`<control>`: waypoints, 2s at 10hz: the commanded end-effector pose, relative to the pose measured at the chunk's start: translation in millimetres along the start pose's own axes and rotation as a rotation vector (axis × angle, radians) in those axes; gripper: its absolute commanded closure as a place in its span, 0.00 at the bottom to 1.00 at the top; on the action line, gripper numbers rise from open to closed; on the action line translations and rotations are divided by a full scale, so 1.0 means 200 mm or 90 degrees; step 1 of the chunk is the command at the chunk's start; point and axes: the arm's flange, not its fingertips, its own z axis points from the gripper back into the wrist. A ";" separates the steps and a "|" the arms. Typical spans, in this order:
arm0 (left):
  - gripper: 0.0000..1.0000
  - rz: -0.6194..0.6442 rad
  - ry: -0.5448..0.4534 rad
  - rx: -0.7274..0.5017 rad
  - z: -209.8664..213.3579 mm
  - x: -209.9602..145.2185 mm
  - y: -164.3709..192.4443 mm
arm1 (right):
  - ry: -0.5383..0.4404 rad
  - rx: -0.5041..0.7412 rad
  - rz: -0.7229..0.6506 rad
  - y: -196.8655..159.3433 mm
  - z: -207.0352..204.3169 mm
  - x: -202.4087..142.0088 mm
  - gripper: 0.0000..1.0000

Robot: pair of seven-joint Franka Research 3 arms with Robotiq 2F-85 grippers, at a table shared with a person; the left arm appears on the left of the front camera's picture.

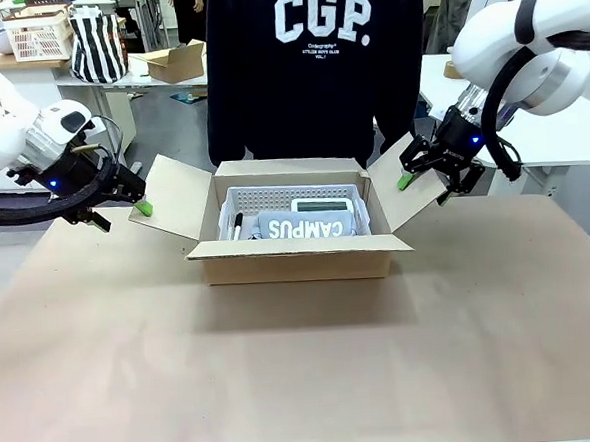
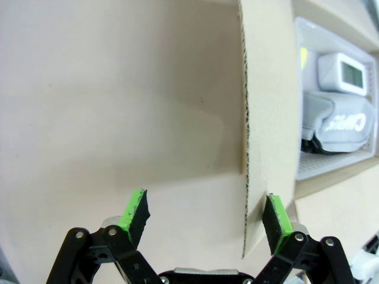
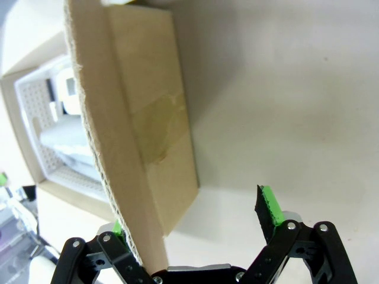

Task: Pack the gift set into the box.
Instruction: Lift both hands away from the flaps of the Package Box, then press and hold the closed box until the human finishes sealing it.

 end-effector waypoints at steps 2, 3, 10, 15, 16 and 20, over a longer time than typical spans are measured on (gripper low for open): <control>0.00 -0.164 -0.059 -0.204 0.52 -0.09 -0.22 | -0.058 0.221 0.114 -0.03 0.55 -0.26 0.00; 0.00 -0.232 -0.087 -0.293 0.70 -0.23 -0.23 | -0.067 0.348 0.107 -0.09 0.74 -0.44 0.00; 0.00 -0.309 -0.086 -0.580 0.77 -0.65 -0.11 | 0.073 0.587 0.094 -0.30 0.80 -0.93 0.00; 0.00 -0.309 -0.086 -0.580 0.77 -0.65 -0.11 | 0.073 0.587 0.094 -0.30 0.80 -0.93 0.00; 0.00 -0.309 -0.086 -0.580 0.77 -0.65 -0.11 | 0.073 0.587 0.094 -0.30 0.80 -0.93 0.00; 0.00 -0.309 -0.086 -0.580 0.77 -0.65 -0.11 | 0.073 0.587 0.094 -0.30 0.80 -0.93 0.00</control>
